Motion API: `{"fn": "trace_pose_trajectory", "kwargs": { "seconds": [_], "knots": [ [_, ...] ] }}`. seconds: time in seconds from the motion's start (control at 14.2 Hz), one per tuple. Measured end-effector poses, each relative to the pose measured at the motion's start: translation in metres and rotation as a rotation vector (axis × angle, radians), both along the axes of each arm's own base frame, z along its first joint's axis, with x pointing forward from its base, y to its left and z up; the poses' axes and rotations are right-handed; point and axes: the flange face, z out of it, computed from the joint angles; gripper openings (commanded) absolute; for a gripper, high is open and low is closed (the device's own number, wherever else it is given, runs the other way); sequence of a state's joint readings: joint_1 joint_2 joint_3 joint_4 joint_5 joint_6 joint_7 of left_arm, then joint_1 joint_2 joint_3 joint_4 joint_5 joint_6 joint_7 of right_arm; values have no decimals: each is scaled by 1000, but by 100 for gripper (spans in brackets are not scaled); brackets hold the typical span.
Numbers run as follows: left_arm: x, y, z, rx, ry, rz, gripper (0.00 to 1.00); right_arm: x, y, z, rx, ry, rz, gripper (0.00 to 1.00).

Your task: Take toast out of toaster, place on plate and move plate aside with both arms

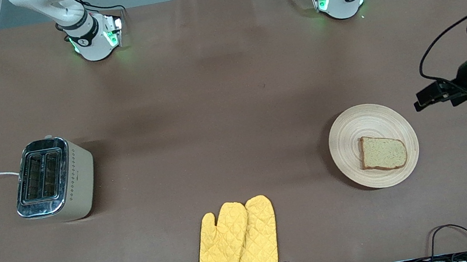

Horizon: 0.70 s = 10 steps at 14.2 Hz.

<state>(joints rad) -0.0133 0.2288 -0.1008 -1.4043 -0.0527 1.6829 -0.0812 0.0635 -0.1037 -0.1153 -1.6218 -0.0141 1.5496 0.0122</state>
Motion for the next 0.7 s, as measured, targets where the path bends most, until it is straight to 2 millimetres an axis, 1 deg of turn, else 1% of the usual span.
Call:
{"fn": "trace_pose_trajectory", "kwargs": {
  "seconds": [0.07, 0.14, 0.35, 0.49, 0.7],
  "knots": [
    [-8, -8, 13, 40, -20, -20, 100, 0, 0, 0, 0, 0, 0, 100],
    [-17, -12, 24, 74, -38, -34, 100, 0, 0, 0, 0, 0, 0, 100],
    [-48, -7, 59, 126, -49, -39, 100, 0, 0, 0, 0, 1, 0, 100],
    [-66, 0, 71, 134, -21, -33, 100, 0, 0, 0, 0, 1, 0, 100],
    [-87, 5, 78, 138, 30, -24, 100, 0, 0, 0, 0, 3, 0, 100]
  ]
}}
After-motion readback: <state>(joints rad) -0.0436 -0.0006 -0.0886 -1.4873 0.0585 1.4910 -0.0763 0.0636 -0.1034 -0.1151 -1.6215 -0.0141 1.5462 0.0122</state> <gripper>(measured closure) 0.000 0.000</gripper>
